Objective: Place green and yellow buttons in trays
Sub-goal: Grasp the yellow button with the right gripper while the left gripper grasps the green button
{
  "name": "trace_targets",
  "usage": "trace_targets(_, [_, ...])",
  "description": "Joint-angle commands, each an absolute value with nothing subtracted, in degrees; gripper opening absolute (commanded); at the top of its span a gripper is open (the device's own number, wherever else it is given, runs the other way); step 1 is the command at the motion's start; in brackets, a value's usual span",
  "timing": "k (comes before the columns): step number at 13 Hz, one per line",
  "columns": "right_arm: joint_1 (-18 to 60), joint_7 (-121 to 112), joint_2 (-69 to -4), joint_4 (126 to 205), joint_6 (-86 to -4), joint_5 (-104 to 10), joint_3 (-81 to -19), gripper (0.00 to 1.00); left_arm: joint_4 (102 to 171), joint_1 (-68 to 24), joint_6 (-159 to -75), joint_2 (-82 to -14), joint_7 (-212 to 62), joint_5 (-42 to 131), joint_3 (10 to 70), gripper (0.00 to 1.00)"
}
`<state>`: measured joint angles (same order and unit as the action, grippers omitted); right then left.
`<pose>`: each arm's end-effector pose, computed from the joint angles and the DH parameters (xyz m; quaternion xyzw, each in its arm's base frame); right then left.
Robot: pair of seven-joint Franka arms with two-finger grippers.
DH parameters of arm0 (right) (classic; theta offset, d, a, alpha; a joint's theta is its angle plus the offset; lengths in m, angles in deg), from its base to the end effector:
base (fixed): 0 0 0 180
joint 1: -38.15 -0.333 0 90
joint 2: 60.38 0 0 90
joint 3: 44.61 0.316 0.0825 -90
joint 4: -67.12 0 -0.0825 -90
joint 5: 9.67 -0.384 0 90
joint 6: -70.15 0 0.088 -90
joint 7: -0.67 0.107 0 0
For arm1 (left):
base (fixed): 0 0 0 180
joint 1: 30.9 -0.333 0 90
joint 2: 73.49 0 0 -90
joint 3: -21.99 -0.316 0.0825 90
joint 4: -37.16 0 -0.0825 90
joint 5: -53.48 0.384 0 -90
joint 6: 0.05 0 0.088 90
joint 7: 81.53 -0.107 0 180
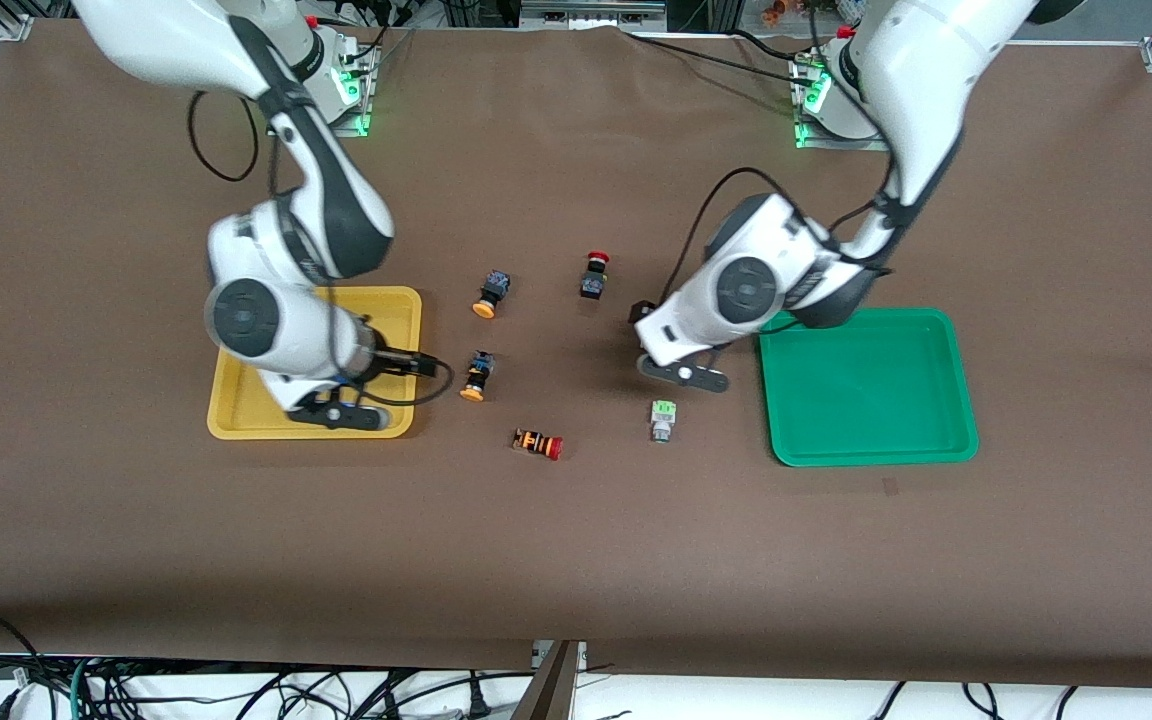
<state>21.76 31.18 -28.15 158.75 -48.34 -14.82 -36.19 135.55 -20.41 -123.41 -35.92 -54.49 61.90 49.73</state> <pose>0.6215 0.2785 0.3001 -0.9926 0.0820 0.0755 0.0485 0.5350 -0.3774 0.2315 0.9877 -0.1088 -0.1062 0.0370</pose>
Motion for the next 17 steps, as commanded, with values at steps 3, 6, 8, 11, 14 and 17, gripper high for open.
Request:
trace_targets(3, [17.5, 39.42, -22.25, 159.14, -58.42, -14.59, -36.26, 1.0, 136.3, -17.28, -126.16, -32.55, -45.41, 72.73, 49.76, 1.0])
trace_targets(6, [15.83, 41.8, -19.78, 160.28, -62.82, -13.46, -36.26, 1.0, 136.21, -17.19, -129.25, -30.69, -45.41, 73.17, 49.76, 0.3])
trace_targets(8, [15.56, 41.8, -19.16, 162.38, -66.85, -12.31, -36.26, 0.93, 136.21, -17.28, -129.08, -30.77, -45.67, 73.43, 49.67, 0.02])
trace_targets(11, [15.56, 41.8, -19.24, 164.32, -68.1, -12.3, -36.17, 0.0, 135.52, -18.51, -123.05, -34.44, -46.9, 73.96, 49.76, 0.0])
trace_targets(14, [16.26, 39.96, -22.22, 163.89, -62.96, -12.22, -36.26, 0.0, 135.16, -25.69, -113.9, -42.0, -56.62, 72.99, 50.2, 0.02])
trace_targets(17, [20.64, 28.67, -28.45, 163.53, -50.66, -12.3, -37.05, 0.0, 134.72, -34.91, -109.3, -43.26, -73.13, 73.08, 49.94, 0.04])
